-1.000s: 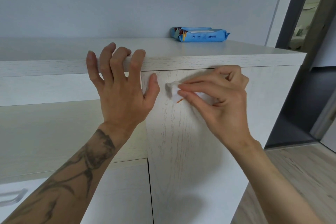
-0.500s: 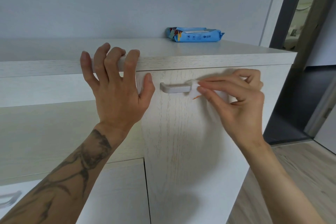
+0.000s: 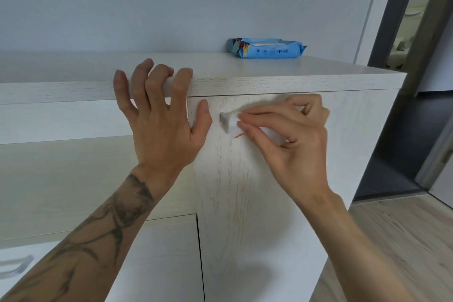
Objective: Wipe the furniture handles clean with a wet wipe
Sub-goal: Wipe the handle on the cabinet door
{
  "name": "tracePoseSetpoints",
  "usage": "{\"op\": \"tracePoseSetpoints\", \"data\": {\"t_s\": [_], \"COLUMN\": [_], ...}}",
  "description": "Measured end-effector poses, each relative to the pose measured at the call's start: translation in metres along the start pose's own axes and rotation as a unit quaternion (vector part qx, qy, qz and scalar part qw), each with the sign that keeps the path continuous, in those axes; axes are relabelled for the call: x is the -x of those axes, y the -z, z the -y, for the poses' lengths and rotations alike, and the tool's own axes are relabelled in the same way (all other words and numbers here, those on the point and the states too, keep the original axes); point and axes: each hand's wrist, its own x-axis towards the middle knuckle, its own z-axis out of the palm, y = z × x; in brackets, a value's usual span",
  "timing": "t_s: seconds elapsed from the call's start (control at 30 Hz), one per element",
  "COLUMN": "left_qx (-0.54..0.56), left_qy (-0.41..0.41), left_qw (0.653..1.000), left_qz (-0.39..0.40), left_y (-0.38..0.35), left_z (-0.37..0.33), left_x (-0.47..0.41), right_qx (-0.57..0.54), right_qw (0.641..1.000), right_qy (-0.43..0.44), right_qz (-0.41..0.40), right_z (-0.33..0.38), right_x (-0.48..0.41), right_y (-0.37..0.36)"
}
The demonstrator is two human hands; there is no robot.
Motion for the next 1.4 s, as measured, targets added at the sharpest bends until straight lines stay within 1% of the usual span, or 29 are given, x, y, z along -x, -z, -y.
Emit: {"op": "tracePoseSetpoints", "data": {"t_s": [0.07, 0.17, 0.23, 0.37, 0.43, 0.5, 0.63, 0.73, 0.8, 0.9, 1.1, 1.2, 1.3, 1.4], "left_qx": [0.002, 0.004, 0.004, 0.001, 0.004, 0.003, -0.003, 0.0, 0.001, 0.0, 0.001, -0.001, 0.007, 0.014], "left_qy": [0.001, 0.004, 0.004, 0.002, 0.002, 0.002, 0.0, 0.002, 0.002, 0.006, 0.004, 0.007, 0.008, 0.009], "left_qw": [1.0, 1.0, 1.0, 1.0, 1.0, 1.0, 1.0, 1.0, 1.0, 1.0, 1.0, 1.0, 1.0, 1.0], "left_qz": [0.001, -0.001, -0.002, -0.005, -0.007, -0.009, -0.008, -0.008, -0.006, -0.001, 0.011, 0.017, 0.022, 0.026], "left_y": [0.0, 0.0, -0.001, -0.001, -0.001, -0.002, -0.002, -0.001, -0.002, -0.001, 0.0, 0.001, 0.003, 0.005], "left_z": [0.0, 0.0, 0.0, 0.001, 0.002, 0.002, 0.002, 0.001, 0.001, 0.001, 0.0, 0.0, 0.0, 0.0], "left_x": [0.0, 0.0, 0.0, 0.0, 0.0, 0.0, 0.0, 0.0, 0.0, 0.0, 0.0, 0.0, 0.0, -0.001], "right_qx": [0.005, 0.019, 0.017, -0.003, 0.005, 0.012, 0.033, 0.015, 0.0, 0.02, 0.048, 0.074, 0.116, 0.156], "right_qw": [1.0, 1.0, 0.999, 1.0, 1.0, 1.0, 0.997, 0.991, 0.992, 0.997, 0.999, 0.997, 0.992, 0.985], "right_qy": [0.019, -0.013, -0.024, 0.02, 0.026, 0.008, -0.064, -0.115, -0.102, -0.062, -0.001, 0.016, 0.021, 0.016], "right_qz": [0.007, -0.002, -0.013, 0.014, 0.017, 0.01, -0.016, -0.068, -0.074, -0.037, -0.025, -0.015, -0.033, -0.07], "right_z": [-0.003, -0.02, -0.019, 0.004, -0.002, -0.015, -0.031, -0.029, -0.02, -0.005, 0.015, 0.027, 0.034, 0.042], "right_x": [0.0, 0.004, 0.004, -0.002, -0.002, 0.001, 0.006, 0.008, 0.008, 0.008, 0.001, -0.008, -0.005, 0.0], "right_y": [0.003, 0.026, 0.027, -0.003, 0.002, 0.019, 0.046, 0.051, 0.043, 0.022, -0.007, -0.023, -0.026, -0.028]}}
